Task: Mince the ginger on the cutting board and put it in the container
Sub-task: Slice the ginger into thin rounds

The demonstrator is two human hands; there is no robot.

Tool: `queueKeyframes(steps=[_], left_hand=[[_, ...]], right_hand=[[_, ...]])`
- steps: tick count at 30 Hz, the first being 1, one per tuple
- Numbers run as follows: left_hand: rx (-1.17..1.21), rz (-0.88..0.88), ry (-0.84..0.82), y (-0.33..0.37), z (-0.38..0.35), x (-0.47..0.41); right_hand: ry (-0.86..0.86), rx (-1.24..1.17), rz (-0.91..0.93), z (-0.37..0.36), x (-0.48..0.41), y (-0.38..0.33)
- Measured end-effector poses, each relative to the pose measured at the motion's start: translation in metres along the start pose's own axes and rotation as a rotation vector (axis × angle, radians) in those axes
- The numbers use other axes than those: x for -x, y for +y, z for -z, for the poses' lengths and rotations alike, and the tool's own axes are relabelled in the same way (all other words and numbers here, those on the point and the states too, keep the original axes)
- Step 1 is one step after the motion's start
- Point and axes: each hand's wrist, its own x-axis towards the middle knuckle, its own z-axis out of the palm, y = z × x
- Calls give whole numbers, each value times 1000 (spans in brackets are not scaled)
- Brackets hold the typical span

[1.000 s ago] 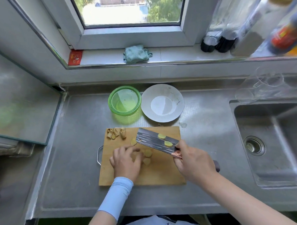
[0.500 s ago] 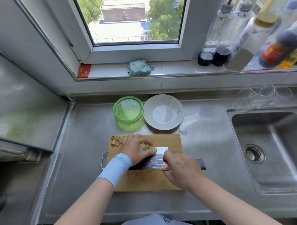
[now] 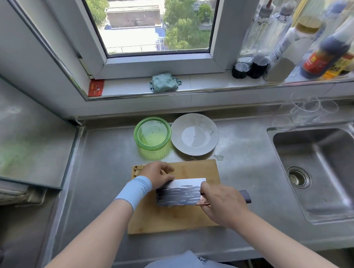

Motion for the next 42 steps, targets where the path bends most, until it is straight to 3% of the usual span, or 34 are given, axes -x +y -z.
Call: queueKeyframes(steps=[4,7,9,12,17,25,30,33,42], left_hand=[[43,-43,54,-4,4,-3],[162,-21,241,-15,8,6],[220,25,333,-19,6,16],[182,44,334,-18,-13,39],[78,-13,254,-18,-65,72],[138,110,419,-33,-81,89],[205,110,438,-46,-73,98],[185,54,434,-44,-76,96],[81,-191,593,-51,-88,94]], right_hand=[[-14,15,-32,8,3,1],[-51,-37,-126,14,8,4],[-77,-248,-264,15,12,10],[-150,-639,-419,15,17,20],[-300,-801,-477,3,31,34],[-435,-621,-394,-9,38,34],[-307,-568,-376,-6,21,34],[-230,-549,-396,-2,11,33],[-239,-459,-331,-14,5,5]])
